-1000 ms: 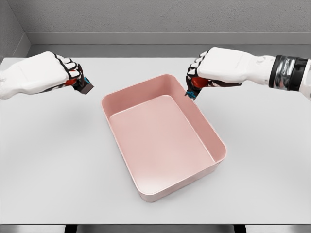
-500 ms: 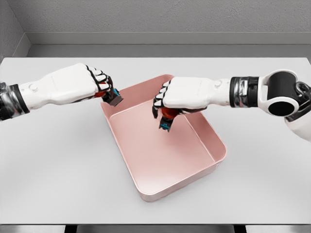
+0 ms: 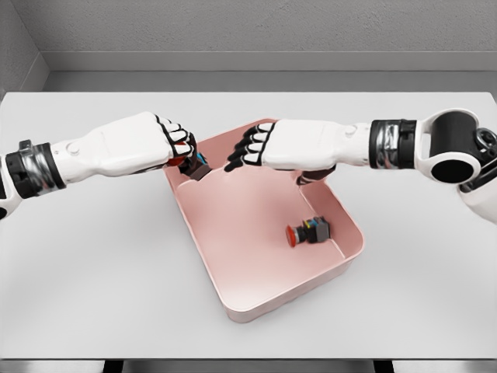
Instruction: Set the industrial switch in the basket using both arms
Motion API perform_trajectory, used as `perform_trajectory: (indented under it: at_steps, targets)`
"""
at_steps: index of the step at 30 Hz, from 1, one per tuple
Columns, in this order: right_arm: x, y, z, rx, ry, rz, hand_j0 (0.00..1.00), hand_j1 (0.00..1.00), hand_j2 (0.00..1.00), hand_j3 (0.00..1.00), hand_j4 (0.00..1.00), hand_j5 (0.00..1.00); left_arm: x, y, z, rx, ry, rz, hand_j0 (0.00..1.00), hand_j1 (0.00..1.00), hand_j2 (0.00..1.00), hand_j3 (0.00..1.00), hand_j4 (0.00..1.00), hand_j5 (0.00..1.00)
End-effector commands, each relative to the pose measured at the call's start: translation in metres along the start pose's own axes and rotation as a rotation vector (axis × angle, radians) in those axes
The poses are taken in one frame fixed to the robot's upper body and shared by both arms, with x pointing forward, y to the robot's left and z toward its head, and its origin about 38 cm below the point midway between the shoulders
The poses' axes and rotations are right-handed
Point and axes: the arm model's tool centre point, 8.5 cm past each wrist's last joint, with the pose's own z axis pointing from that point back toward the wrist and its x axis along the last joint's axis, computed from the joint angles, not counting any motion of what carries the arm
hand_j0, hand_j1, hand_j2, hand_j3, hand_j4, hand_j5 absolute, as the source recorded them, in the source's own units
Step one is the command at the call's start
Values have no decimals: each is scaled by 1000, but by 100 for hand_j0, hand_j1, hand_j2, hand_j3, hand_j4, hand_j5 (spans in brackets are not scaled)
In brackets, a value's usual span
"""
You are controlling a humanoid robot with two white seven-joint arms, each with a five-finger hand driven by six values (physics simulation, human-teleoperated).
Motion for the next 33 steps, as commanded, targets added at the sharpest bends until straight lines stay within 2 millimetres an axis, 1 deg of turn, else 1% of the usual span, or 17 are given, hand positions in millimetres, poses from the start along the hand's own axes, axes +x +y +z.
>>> perform_trajectory:
  at_steps: [1, 3, 5, 6, 8, 10, 13, 14, 16, 17, 19, 21, 24, 25, 29, 31, 33]
  targets:
    - [-13, -16, 22, -47, 62, 13, 100, 100, 100, 100, 100, 100, 0, 0, 1, 3, 0, 8, 21, 21, 21, 21, 21, 21]
    - [-19, -22, 36, -69, 84, 8, 100, 100, 100, 100, 100, 100, 0, 0, 1, 3, 0, 8, 21, 21, 21, 21, 21, 21]
    - [-28, -25, 62, -79, 137, 13, 100, 100, 100, 100, 100, 100, 0, 0, 0, 2, -2, 9, 21, 21, 21, 21, 21, 21]
    - [-32, -19, 74, -79, 163, 1, 100, 100, 100, 100, 100, 100, 1, 0, -1, 0, -5, 9, 21, 21, 21, 21, 21, 21]
    - [-42, -1, 110, -85, 254, -42, 100, 100, 100, 100, 100, 100, 6, -5, -7, -8, -26, 20, 21, 21, 21, 21, 21, 21]
    - [-42, 20, 132, -83, 292, -76, 100, 100, 100, 100, 100, 100, 8, -7, -9, -11, -31, 19, 22, 22, 22, 22, 22, 22]
    - [-44, 29, 170, -97, 365, -79, 100, 100, 100, 100, 100, 100, 14, -12, -16, -13, -48, 28, 22, 22, 22, 22, 22, 22]
    - [-44, 34, 176, -89, 373, -86, 100, 100, 100, 100, 100, 100, 18, -15, -21, -13, -63, 38, 23, 23, 23, 23, 23, 23]
    - [-47, 38, 183, -80, 398, -93, 100, 100, 100, 100, 100, 100, 21, -17, -24, -17, -72, 43, 26, 26, 26, 26, 26, 26]
    - [-51, 44, 188, -67, 414, -110, 100, 100, 100, 100, 100, 100, 22, -18, -28, -17, -72, 33, 30, 30, 30, 30, 30, 30]
    - [-50, 46, 187, -62, 412, -113, 100, 100, 100, 100, 100, 100, 24, -19, -32, -13, -76, 35, 43, 43, 43, 43, 43, 43]
    - [-48, 49, 184, -58, 404, -117, 100, 100, 100, 100, 100, 100, 25, -19, -33, -9, -78, 35, 51, 51, 51, 51, 51, 51]
    - [-45, 55, 181, -47, 395, -130, 100, 100, 100, 100, 100, 100, 28, -16, -40, 9, -93, 38, 72, 72, 72, 72, 72, 72]
    - [-45, 56, 181, -45, 393, -131, 100, 100, 100, 100, 100, 100, 30, -16, -43, 15, -98, 41, 81, 81, 81, 81, 81, 81]
    - [-45, 58, 180, -43, 390, -136, 100, 100, 100, 100, 100, 100, 35, -15, -51, 30, -116, 49, 89, 89, 89, 89, 89, 89]
    - [-44, 59, 180, -41, 390, -139, 100, 100, 100, 100, 100, 100, 39, -15, -56, 25, -134, 42, 97, 97, 97, 97, 97, 97]
    - [-44, 59, 179, -42, 388, -137, 100, 100, 100, 100, 100, 100, 41, -13, -60, 34, -140, 42, 100, 100, 100, 100, 100, 100]
